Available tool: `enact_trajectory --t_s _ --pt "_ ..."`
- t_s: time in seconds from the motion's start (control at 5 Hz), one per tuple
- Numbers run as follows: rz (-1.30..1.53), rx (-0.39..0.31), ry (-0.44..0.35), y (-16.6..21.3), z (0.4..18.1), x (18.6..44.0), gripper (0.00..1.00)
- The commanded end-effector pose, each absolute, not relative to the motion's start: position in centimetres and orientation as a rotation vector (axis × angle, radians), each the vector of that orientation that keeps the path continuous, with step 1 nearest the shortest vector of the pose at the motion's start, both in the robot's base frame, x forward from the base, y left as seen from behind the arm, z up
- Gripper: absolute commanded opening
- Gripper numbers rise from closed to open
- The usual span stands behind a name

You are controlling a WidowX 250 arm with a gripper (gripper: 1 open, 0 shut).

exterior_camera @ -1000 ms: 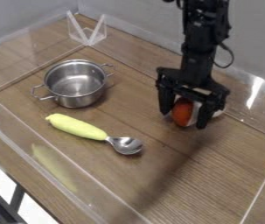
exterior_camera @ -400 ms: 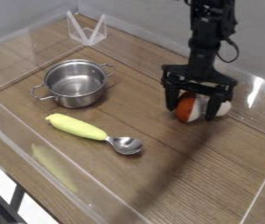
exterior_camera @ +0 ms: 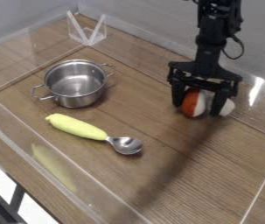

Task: Put mushroom into the silver pot

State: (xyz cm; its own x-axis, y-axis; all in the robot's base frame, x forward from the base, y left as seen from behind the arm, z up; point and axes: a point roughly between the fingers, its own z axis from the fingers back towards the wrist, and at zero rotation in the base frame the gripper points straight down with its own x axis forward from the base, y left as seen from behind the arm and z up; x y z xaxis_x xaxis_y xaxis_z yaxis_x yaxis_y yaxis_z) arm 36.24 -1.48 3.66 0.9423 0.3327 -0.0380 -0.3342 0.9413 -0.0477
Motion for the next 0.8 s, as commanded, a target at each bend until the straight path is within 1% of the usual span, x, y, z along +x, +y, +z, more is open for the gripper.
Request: enact_trajectory --t_s 0.0,0.4,0.6 --pt "0.341 -0.072 -0.032 -1.33 5.36 38.21 1.00" --pt "0.426 -0.073 -0.040 -0.94 5.45 39.13 1.00" --pt "0.460 -0.079 -0.048 -1.20 5.46 39.14 1.00"
